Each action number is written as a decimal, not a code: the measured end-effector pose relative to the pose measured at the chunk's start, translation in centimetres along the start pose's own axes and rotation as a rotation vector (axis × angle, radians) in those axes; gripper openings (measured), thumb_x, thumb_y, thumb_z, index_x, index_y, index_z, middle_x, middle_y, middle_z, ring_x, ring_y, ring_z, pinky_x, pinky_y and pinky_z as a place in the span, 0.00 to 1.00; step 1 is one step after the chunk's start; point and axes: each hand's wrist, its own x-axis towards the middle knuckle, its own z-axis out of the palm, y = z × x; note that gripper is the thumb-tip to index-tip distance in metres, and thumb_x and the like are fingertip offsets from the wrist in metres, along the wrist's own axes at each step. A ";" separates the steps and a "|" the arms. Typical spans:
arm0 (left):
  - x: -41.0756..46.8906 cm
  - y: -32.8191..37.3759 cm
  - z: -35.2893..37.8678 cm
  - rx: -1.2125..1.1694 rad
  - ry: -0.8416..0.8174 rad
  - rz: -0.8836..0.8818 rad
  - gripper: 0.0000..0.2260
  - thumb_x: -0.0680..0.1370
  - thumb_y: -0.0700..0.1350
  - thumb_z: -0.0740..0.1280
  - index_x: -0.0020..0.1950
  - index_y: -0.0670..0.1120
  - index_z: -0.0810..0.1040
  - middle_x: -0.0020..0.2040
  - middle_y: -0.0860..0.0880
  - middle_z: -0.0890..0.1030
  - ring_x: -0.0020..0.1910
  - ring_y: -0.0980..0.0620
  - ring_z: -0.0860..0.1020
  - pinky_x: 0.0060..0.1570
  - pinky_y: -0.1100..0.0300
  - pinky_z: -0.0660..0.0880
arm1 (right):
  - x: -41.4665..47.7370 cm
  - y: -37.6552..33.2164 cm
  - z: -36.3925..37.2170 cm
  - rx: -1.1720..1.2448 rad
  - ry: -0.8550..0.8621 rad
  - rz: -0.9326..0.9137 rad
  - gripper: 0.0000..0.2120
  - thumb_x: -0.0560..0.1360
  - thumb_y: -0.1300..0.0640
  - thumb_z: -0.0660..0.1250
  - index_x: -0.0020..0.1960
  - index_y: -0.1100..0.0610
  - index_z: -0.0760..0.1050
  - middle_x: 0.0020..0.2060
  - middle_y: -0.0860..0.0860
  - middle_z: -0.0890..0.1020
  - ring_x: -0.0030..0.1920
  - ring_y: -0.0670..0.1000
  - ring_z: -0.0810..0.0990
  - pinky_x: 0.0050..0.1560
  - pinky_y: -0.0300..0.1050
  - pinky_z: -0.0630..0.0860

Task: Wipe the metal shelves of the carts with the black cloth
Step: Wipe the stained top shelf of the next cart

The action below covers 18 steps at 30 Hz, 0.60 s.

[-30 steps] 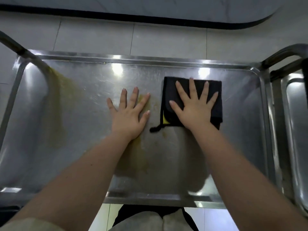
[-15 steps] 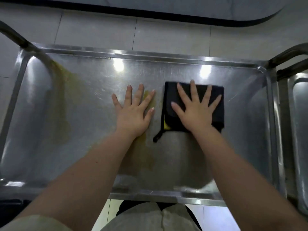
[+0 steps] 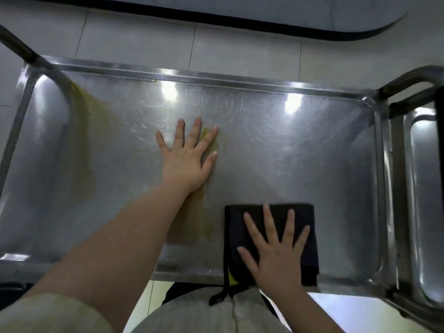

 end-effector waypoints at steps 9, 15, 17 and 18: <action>-0.3 0.0 -0.1 0.016 0.003 0.003 0.26 0.82 0.65 0.43 0.79 0.65 0.41 0.81 0.54 0.40 0.79 0.44 0.37 0.70 0.28 0.39 | 19.9 1.1 -7.7 0.020 0.103 0.143 0.31 0.77 0.29 0.40 0.76 0.33 0.34 0.79 0.45 0.37 0.76 0.67 0.32 0.68 0.76 0.34; 0.0 -0.1 -0.2 0.009 0.005 -0.014 0.26 0.80 0.66 0.41 0.78 0.67 0.41 0.81 0.56 0.40 0.79 0.45 0.38 0.71 0.29 0.38 | 24.7 2.8 -10.3 0.002 0.114 0.070 0.33 0.76 0.27 0.42 0.78 0.34 0.39 0.80 0.43 0.41 0.77 0.64 0.35 0.70 0.74 0.33; 0.0 0.0 -0.1 -0.004 0.012 -0.009 0.26 0.80 0.66 0.41 0.78 0.67 0.42 0.81 0.56 0.41 0.80 0.45 0.39 0.71 0.30 0.38 | 24.3 5.4 -10.4 -0.005 0.131 0.089 0.34 0.75 0.26 0.43 0.77 0.33 0.41 0.80 0.42 0.43 0.78 0.62 0.37 0.70 0.73 0.33; 0.0 0.0 -0.1 -0.005 0.015 -0.007 0.26 0.80 0.66 0.41 0.78 0.67 0.42 0.81 0.56 0.41 0.80 0.45 0.39 0.71 0.30 0.38 | 24.0 7.4 -10.6 0.001 0.143 0.125 0.34 0.75 0.25 0.44 0.77 0.32 0.42 0.80 0.42 0.44 0.78 0.62 0.38 0.71 0.73 0.34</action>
